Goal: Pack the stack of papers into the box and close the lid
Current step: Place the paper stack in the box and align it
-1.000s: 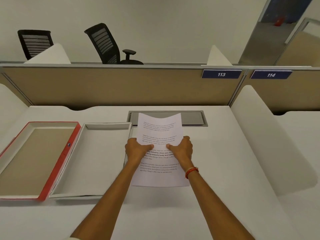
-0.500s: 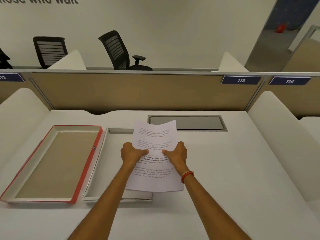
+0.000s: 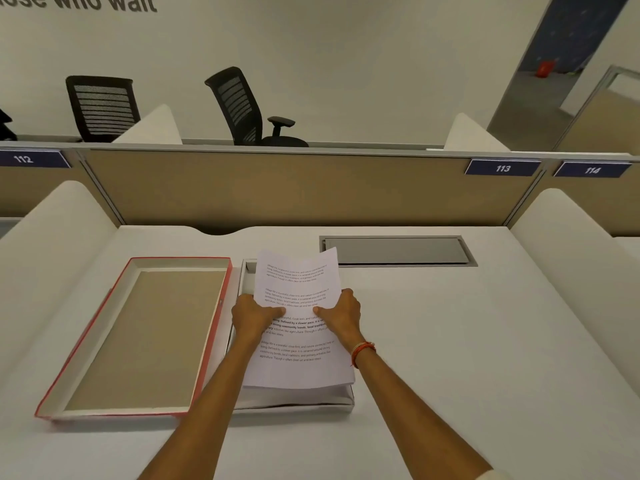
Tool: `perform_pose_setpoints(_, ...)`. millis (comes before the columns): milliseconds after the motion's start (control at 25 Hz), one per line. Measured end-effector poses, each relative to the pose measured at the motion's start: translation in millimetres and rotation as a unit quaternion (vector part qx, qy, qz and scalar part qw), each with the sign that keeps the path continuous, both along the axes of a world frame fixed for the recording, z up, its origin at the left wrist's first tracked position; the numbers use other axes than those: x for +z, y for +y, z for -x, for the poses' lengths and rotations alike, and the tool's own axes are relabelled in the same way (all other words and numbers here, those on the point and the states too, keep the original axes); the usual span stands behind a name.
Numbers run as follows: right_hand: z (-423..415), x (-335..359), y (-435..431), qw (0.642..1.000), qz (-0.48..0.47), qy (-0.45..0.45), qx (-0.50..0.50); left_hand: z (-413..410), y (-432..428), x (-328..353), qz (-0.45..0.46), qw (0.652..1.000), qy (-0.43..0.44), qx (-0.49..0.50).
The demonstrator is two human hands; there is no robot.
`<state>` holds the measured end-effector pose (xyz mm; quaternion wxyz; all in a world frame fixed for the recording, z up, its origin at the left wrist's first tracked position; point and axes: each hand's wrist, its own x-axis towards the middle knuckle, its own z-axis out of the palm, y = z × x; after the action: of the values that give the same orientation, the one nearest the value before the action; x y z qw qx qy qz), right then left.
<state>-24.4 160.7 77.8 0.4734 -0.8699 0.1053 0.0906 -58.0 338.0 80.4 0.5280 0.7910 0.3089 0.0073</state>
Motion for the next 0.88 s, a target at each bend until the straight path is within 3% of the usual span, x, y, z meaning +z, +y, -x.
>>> perform_pose_setpoints(360,-6.8,-25.0,21.8,0.999,-0.025,0.046,0.002,-6.6,24.1,-26.3,0.024,0.999,0.015,-0.017)
perform_pose_setpoints(880,-19.9,-50.8,24.6,0.997,0.013,0.067,0.040,-15.1,25.9,-50.2,0.016,0.999,0.039,-0.008)
